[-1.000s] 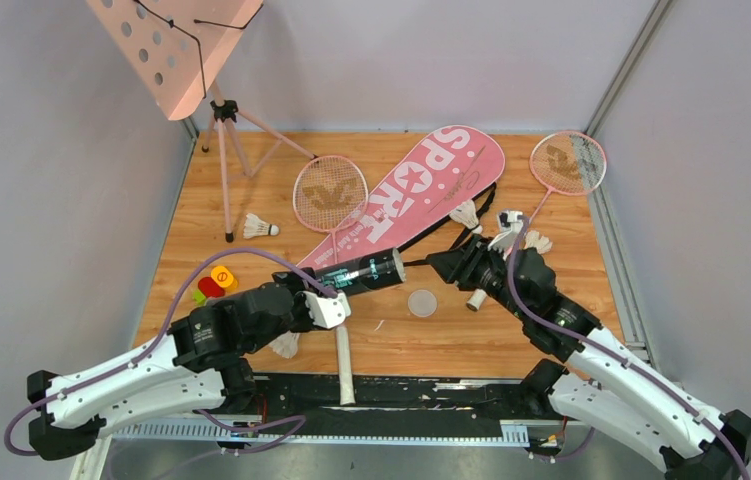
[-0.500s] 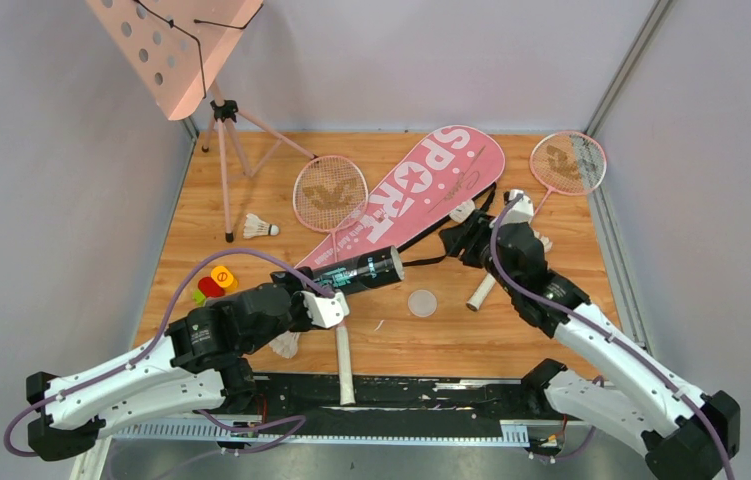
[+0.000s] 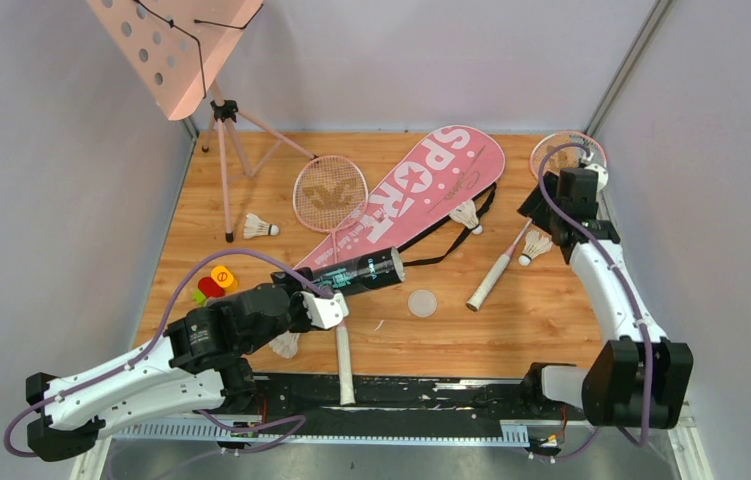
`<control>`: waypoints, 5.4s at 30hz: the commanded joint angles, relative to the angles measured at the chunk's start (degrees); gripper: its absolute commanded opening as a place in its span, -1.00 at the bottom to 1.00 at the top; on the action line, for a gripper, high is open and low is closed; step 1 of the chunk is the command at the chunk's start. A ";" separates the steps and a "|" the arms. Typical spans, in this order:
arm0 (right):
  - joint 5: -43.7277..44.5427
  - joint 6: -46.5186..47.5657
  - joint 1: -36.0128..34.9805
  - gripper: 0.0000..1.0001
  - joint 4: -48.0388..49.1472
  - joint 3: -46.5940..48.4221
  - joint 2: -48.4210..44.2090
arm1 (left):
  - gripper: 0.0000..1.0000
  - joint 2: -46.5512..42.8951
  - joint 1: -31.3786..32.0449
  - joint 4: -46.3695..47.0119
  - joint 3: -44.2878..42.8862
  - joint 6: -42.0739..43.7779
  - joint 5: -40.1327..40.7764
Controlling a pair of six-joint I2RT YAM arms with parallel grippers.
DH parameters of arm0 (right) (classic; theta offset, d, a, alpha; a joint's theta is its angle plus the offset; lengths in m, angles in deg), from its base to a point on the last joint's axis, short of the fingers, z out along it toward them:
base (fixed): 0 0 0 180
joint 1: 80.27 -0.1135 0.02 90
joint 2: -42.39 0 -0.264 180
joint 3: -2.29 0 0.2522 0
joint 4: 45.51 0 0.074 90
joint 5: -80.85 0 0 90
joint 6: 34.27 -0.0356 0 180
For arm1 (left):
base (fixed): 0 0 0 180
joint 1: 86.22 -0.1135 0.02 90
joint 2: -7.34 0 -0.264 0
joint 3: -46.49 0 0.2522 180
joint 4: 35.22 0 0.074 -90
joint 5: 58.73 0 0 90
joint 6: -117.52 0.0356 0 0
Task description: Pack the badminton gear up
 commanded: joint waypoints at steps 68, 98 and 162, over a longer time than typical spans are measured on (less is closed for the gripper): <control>-40.94 -14.36 -12.39 -1.00 25.66 -14.82 -24.37 | -0.13 3.20 -0.16 3.21 -0.51 -0.63 -2.92; -34.30 -25.42 -29.61 -1.00 44.19 -25.78 -30.10 | -0.11 3.67 -0.16 3.57 -0.40 -0.78 -2.95; -19.16 -19.34 -43.94 -0.18 31.93 -20.73 -28.36 | -0.15 3.57 -0.11 3.67 -1.61 -2.17 12.18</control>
